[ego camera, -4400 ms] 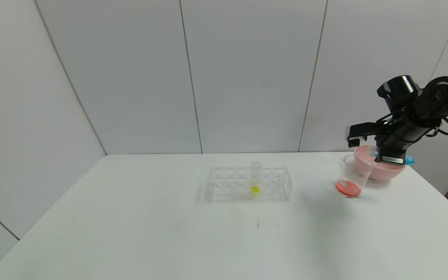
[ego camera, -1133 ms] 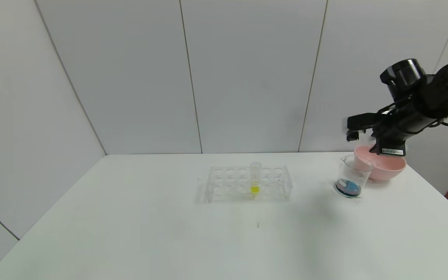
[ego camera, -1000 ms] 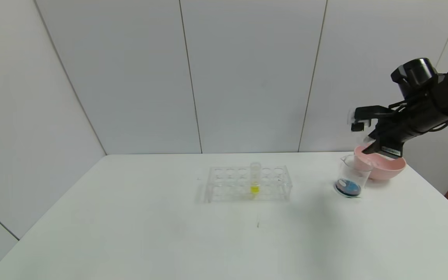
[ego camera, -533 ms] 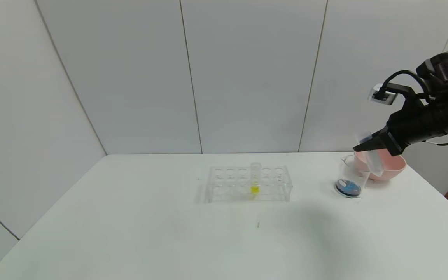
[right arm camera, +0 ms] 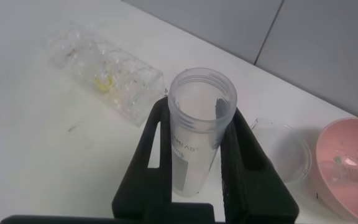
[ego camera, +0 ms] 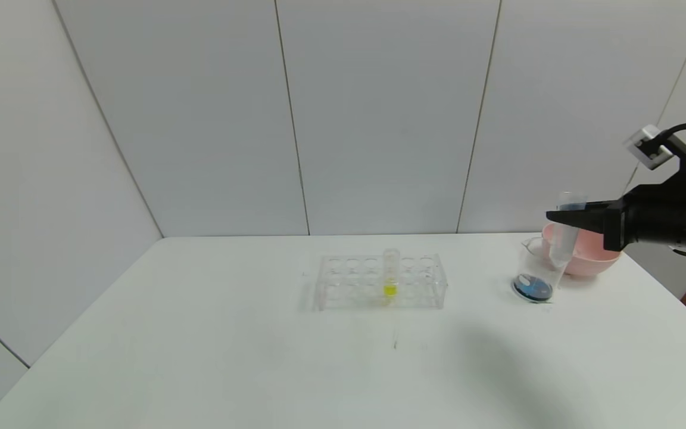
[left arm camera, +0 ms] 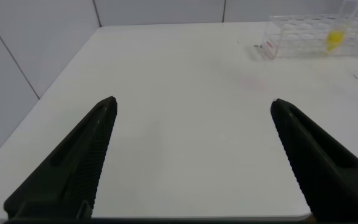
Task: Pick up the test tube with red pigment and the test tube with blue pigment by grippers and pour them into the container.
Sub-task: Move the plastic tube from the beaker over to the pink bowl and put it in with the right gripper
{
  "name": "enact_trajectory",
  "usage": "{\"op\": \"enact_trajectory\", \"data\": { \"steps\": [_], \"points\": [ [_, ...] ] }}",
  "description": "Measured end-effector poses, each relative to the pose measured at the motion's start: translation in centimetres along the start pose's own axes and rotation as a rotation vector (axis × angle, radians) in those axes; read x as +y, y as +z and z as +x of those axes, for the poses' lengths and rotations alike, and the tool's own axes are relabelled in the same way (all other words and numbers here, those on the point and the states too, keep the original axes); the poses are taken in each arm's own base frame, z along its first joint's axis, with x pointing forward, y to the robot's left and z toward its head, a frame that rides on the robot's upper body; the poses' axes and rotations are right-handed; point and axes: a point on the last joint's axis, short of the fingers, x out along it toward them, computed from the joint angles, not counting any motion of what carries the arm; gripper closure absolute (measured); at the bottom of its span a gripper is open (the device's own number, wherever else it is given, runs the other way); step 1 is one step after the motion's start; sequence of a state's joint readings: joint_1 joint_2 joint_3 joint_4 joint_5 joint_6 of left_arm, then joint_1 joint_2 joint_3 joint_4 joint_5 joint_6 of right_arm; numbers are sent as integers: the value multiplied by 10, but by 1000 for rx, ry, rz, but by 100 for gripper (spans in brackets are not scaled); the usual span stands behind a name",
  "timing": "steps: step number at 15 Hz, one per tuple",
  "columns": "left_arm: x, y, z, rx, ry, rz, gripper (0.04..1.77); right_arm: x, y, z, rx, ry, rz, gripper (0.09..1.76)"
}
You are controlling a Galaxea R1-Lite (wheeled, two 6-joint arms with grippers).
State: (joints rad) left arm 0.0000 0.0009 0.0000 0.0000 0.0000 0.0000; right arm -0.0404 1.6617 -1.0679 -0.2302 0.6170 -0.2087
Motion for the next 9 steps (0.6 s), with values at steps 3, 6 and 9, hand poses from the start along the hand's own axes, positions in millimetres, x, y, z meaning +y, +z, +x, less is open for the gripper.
{"op": "enact_trajectory", "data": {
  "steps": [3,6,9],
  "points": [
    [0,0,0,0,0,0,5,4,-16,-24,-142,-116,27,134],
    [0,0,0,0,0,0,5,-3,-41,-44,-209,-194,23,134],
    [0,0,0,0,0,0,5,-14,-56,-54,-222,-200,27,134]
  ]
}}
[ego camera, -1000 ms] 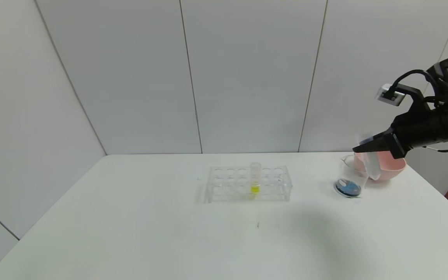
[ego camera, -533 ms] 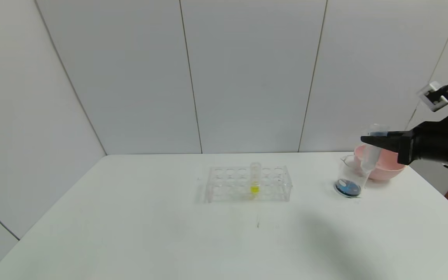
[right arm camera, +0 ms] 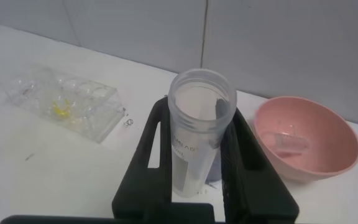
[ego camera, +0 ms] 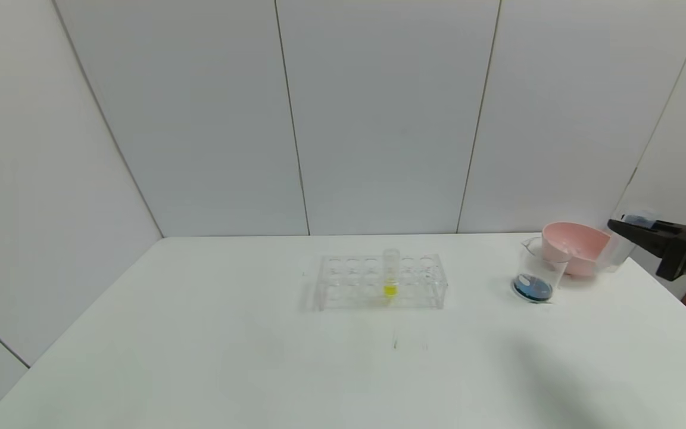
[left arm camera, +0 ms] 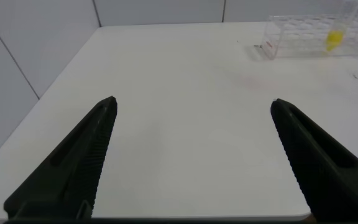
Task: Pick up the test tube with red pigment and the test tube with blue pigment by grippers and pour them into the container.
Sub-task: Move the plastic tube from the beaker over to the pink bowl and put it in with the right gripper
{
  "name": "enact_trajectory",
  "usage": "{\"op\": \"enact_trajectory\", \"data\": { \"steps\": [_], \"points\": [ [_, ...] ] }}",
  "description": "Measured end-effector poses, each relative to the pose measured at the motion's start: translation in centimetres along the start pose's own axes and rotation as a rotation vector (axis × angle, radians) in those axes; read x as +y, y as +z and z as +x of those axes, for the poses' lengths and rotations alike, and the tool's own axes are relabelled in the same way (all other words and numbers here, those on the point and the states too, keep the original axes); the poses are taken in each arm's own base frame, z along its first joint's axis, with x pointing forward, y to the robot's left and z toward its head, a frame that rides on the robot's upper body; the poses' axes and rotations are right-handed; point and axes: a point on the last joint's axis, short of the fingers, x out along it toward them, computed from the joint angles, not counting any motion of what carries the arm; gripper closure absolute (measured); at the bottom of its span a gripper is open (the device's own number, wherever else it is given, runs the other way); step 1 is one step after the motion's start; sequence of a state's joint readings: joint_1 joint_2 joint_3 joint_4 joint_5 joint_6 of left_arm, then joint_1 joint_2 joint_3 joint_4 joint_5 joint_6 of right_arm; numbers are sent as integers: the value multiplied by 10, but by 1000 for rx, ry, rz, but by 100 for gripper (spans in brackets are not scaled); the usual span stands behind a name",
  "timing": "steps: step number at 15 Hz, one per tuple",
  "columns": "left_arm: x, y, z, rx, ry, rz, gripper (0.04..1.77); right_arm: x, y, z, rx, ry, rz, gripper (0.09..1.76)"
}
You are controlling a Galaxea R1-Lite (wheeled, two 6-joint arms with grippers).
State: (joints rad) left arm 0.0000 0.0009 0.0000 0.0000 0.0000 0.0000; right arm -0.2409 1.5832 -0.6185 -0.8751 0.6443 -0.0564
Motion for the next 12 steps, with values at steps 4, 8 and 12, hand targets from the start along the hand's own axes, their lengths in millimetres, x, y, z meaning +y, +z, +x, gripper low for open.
{"op": "enact_trajectory", "data": {
  "steps": [4,8,12],
  "points": [
    [0,0,0,0,0,0,5,-19,-1,8,0,-38,1,134],
    [0,0,0,0,0,0,5,-57,-1,45,-12,-75,-10,134],
    [0,0,0,0,0,0,5,-104,-12,86,-28,-149,-24,134]
  ]
}}
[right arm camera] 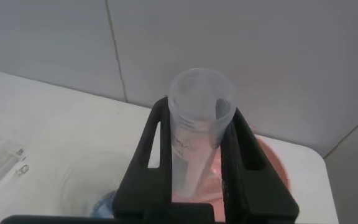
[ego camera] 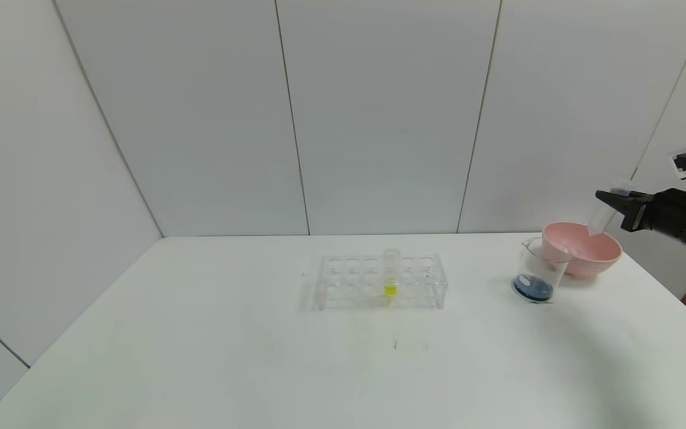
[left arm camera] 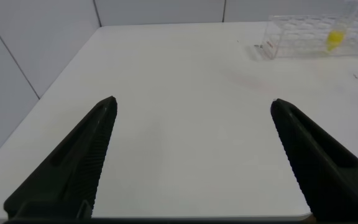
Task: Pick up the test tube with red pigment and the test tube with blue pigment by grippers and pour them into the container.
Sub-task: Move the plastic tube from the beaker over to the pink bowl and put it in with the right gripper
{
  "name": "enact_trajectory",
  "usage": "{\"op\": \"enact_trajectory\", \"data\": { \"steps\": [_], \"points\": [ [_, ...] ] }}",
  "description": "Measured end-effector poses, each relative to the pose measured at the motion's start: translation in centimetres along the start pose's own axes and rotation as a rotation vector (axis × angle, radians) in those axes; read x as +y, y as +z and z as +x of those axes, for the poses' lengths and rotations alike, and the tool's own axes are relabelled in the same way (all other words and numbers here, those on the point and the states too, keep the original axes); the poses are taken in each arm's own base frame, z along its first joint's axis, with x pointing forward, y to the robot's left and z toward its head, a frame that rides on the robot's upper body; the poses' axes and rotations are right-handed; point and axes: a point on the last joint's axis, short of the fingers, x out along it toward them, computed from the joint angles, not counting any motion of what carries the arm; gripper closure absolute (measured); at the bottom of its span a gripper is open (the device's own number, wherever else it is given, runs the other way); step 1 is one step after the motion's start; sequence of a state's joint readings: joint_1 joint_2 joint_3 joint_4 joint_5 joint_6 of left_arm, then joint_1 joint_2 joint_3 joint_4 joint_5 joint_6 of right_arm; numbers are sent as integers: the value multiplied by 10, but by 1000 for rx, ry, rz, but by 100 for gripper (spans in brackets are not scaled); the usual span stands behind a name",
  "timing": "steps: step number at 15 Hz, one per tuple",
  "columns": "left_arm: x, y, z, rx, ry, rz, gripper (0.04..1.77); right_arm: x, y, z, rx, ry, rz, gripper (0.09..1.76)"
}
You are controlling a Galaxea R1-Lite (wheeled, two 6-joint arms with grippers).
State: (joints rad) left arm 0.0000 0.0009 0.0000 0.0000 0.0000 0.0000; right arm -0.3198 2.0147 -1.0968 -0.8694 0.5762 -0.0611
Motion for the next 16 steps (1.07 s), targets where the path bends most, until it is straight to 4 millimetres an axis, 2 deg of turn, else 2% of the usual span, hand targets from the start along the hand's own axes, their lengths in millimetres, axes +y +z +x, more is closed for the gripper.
{"op": "enact_trajectory", "data": {
  "steps": [3,7,10,14,16],
  "points": [
    [0,0,0,0,0,0,5,-25,-14,27,8,-53,3,134],
    [0,0,0,0,0,0,5,-48,-35,50,28,-86,14,134],
    [0,0,0,0,0,0,5,-54,-47,56,43,-90,24,134],
    [0,0,0,0,0,0,5,-55,-53,58,46,-88,25,134],
    [0,0,0,0,0,0,5,-55,-54,58,45,-89,28,106]
  ]
}}
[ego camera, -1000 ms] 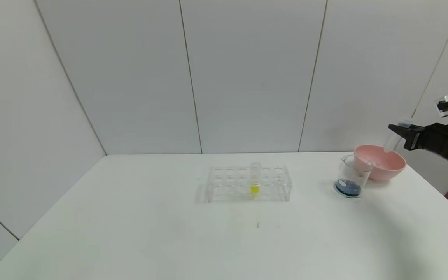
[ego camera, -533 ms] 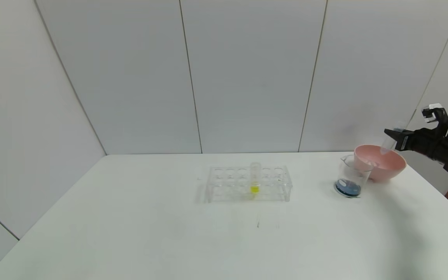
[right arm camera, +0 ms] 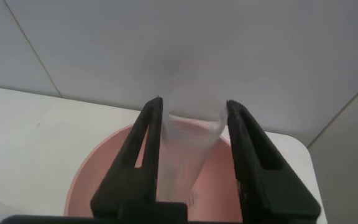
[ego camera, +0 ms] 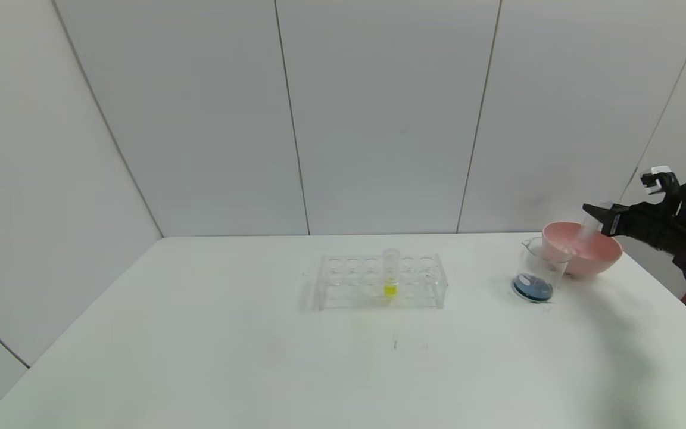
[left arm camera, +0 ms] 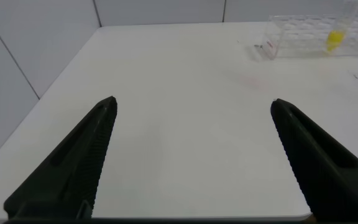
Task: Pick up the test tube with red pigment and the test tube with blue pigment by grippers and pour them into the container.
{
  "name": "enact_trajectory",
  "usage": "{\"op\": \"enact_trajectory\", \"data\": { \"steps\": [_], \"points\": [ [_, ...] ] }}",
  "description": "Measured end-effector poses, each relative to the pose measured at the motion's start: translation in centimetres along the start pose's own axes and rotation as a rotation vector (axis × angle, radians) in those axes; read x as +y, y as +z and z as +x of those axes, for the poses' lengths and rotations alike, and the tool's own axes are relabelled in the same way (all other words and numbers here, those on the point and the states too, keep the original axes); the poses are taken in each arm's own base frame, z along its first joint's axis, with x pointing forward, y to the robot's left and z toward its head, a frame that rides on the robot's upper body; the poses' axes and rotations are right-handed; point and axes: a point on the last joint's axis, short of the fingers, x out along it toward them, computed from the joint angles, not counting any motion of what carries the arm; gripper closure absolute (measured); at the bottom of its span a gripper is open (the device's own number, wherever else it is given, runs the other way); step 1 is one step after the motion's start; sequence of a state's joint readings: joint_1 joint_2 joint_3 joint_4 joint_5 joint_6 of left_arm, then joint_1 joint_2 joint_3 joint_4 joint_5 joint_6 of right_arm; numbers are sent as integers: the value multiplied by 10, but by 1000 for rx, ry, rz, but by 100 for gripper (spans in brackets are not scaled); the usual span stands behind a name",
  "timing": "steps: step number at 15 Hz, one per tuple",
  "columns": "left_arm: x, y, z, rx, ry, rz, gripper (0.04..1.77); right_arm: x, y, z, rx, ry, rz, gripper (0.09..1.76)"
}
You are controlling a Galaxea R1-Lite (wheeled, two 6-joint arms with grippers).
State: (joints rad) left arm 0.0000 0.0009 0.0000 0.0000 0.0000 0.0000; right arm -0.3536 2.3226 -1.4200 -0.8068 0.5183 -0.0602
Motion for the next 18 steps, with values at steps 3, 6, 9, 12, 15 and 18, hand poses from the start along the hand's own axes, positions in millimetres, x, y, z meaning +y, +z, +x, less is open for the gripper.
{"op": "enact_trajectory", "data": {
  "steps": [3,6,9,12,15,18],
  "points": [
    [0,0,0,0,0,0,5,1,0,1,-2,2,1,77],
    [0,0,0,0,0,0,5,4,0,0,-5,7,-4,56],
    [0,0,0,0,0,0,5,22,4,1,-8,39,-6,43],
    [0,0,0,0,0,0,5,60,11,7,-3,64,-7,34],
    [0,0,0,0,0,0,5,111,21,13,-30,85,10,28],
    [0,0,0,0,0,0,5,161,28,8,-42,40,21,23]
  ]
}}
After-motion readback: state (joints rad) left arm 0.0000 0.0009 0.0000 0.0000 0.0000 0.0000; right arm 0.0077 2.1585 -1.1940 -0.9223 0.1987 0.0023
